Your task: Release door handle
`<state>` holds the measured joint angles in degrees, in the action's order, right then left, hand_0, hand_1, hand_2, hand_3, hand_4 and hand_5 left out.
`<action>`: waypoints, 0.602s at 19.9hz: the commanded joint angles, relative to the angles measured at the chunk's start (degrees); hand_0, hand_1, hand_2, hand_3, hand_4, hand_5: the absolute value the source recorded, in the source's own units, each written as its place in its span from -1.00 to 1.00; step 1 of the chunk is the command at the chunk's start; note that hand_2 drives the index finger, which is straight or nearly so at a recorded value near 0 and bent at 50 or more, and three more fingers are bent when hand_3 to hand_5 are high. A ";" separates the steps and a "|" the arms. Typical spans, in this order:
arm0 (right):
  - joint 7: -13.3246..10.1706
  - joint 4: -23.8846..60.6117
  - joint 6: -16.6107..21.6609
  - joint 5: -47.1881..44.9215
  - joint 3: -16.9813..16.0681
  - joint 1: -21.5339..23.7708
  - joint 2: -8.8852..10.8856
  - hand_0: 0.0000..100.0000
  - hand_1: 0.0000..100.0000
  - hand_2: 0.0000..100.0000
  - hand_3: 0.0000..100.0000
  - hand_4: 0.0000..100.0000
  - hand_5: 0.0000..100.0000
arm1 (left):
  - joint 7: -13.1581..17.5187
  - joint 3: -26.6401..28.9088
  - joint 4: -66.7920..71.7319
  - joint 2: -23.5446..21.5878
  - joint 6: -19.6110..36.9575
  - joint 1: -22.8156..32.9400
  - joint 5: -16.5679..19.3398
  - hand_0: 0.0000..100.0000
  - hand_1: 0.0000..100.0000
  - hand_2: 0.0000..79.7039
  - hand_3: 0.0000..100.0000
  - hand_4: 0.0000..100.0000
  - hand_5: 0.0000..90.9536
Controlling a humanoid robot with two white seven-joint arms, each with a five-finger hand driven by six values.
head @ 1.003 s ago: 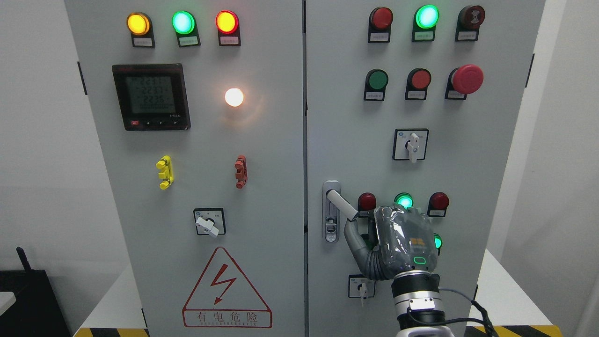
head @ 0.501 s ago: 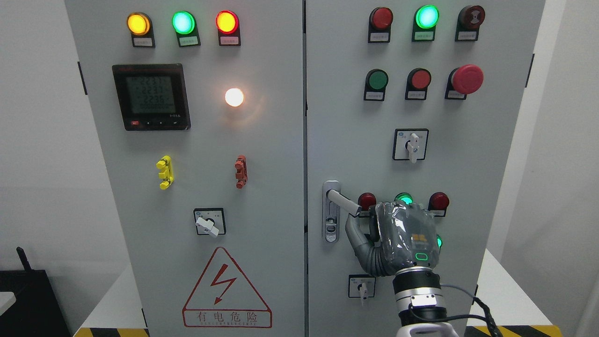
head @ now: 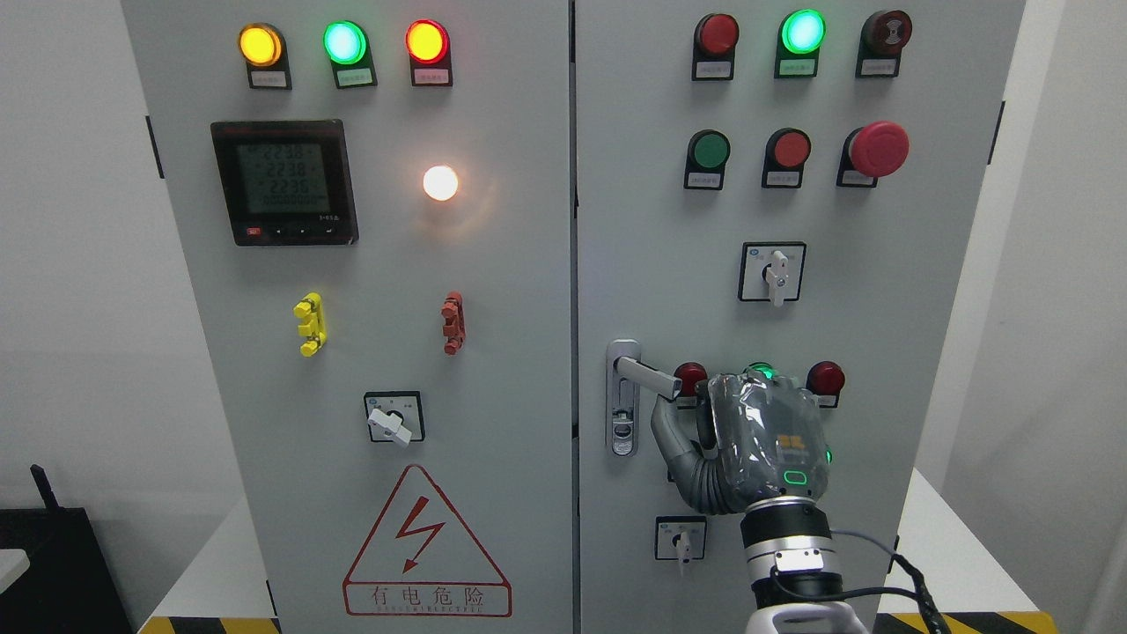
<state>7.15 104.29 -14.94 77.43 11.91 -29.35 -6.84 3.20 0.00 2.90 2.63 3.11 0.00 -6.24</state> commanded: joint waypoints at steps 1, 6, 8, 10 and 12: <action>0.05 0.04 0.00 0.00 0.04 -0.09 0.07 0.27 -0.55 1.00 1.00 0.87 0.96 | -0.04 0.97 0.00 0.00 -0.03 -1.41 0.00 -0.76 -0.22 -1.00 -1.00 -1.00 -1.00; -0.21 0.13 0.18 0.08 0.31 0.17 0.16 0.27 -0.55 1.00 1.00 0.87 0.96 | -0.04 0.97 0.00 0.00 -0.03 -1.41 0.00 -0.76 -0.22 -1.00 -1.00 -1.00 -1.00; -0.30 0.56 0.35 0.09 0.57 0.61 0.24 0.27 -0.55 1.00 1.00 0.87 0.96 | -0.04 0.97 0.00 0.00 -0.03 -1.49 0.00 -0.76 -0.22 -1.00 -1.00 -1.00 -1.00; -0.30 1.09 1.23 0.17 0.66 1.14 0.24 0.28 -0.55 1.00 1.00 0.87 0.96 | -0.04 0.97 0.00 0.00 -0.03 -1.49 0.00 -0.76 -0.22 -1.00 -1.00 -1.00 -1.00; -0.39 2.06 2.02 0.17 0.66 2.10 0.51 0.28 -0.55 1.00 1.00 0.87 0.96 | -0.04 0.97 0.00 0.00 -0.03 -1.49 0.00 -0.76 -0.22 -1.00 -1.00 -1.00 -1.00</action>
<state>6.87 104.75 -13.71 77.51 12.17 -28.68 -6.70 3.20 0.00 2.90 2.64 3.11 0.00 -6.24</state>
